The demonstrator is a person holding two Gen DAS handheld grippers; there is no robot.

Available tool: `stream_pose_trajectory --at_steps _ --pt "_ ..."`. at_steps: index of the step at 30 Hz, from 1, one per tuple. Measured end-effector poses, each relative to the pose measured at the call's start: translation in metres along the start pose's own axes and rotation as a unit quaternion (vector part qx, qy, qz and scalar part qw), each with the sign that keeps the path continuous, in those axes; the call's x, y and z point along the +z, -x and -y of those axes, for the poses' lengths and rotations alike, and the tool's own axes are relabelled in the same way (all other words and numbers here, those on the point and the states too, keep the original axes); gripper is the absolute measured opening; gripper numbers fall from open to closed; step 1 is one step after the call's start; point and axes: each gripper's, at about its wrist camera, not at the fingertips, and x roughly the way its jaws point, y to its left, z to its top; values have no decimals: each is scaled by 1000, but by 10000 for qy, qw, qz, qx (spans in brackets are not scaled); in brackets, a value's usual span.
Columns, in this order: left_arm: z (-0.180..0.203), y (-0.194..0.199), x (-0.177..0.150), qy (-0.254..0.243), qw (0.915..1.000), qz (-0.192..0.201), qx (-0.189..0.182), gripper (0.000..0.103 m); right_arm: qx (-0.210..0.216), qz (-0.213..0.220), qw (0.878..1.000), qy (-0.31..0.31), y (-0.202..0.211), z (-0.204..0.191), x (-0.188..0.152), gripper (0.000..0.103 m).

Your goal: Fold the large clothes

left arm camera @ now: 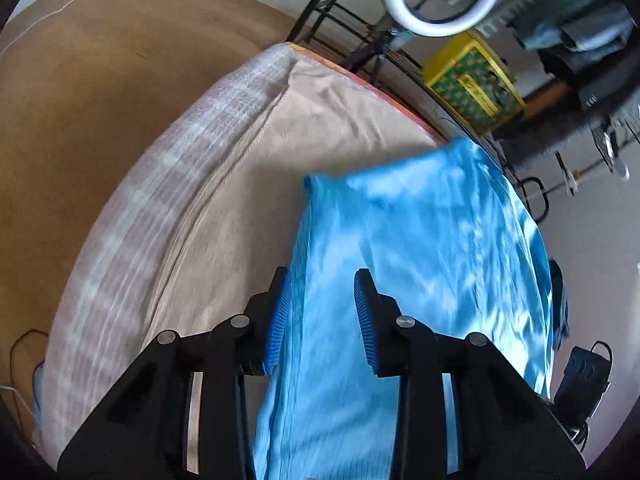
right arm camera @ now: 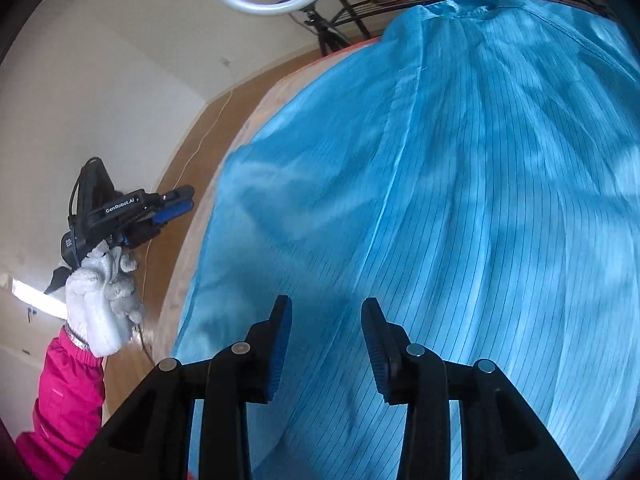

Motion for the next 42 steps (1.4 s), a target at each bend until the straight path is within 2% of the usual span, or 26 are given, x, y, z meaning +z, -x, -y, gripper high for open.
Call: stream_pose_trajectory --at_steps 6,9,12,13,14,19,21,24,26,29,31,32,34,35,36,37,38,39,42 --pt "-12 -27 12 296 9993 -74 -193 32 294 82 9983 -493 -23 26 39 36" --pt "-10 -32 12 227 9994 -87 -255 8 450 166 9969 -630 -18 44 54 30" --pt "-6 -34 14 92 9998 -30 -160 1 399 191 9970 -636 -19 43 61 14" --pt "-5 -33 15 94 9998 23 -158 0 362 176 9972 -623 -25 37 71 2" --pt "-4 -32 17 97 9998 70 -186 0 341 158 9977 -563 -27 35 73 0" --pt "-4 -28 31 102 9993 359 -91 0 124 289 9993 -214 -35 21 82 0" --pt "-9 -30 39 196 9989 423 -21 0 157 304 9992 -207 -43 17 87 0" --pt "-11 -37 48 156 9981 521 284 0 45 348 9994 -79 -51 10 97 0" --pt "-8 -41 50 37 9968 494 621 0 -136 302 9995 6 -54 3 98 0" --pt "-11 -34 45 76 9989 248 395 0 -298 173 9993 171 -53 -1 92 0" --pt "-10 -15 34 -62 9988 261 414 0 -245 40 9995 193 -47 -4 85 6" --pt "-10 0 24 -144 9990 286 301 0 -248 27 9994 231 -39 -6 79 15" --pt "-10 34 -3 -323 9989 336 101 3 -164 180 9990 373 -20 -13 70 24" --pt "-12 52 -19 -375 9986 367 3 7 -99 259 9984 486 -7 -17 64 26" --pt "-14 66 -34 -386 9985 385 -80 22 -16 338 9976 601 7 -23 55 28" --pt "-20 87 -58 -362 9983 417 -181 43 54 383 9970 669 17 -26 48 32" --pt "-24 101 -76 -334 9981 442 -256 50 176 434 9960 756 32 -32 38 32" --pt "-29 114 -98 -308 9980 453 -322 53 283 462 9950 841 46 -39 28 32" --pt "-50 133 -163 -87 9987 155 -478 54 472 549 9914 1092 80 -61 2 34"
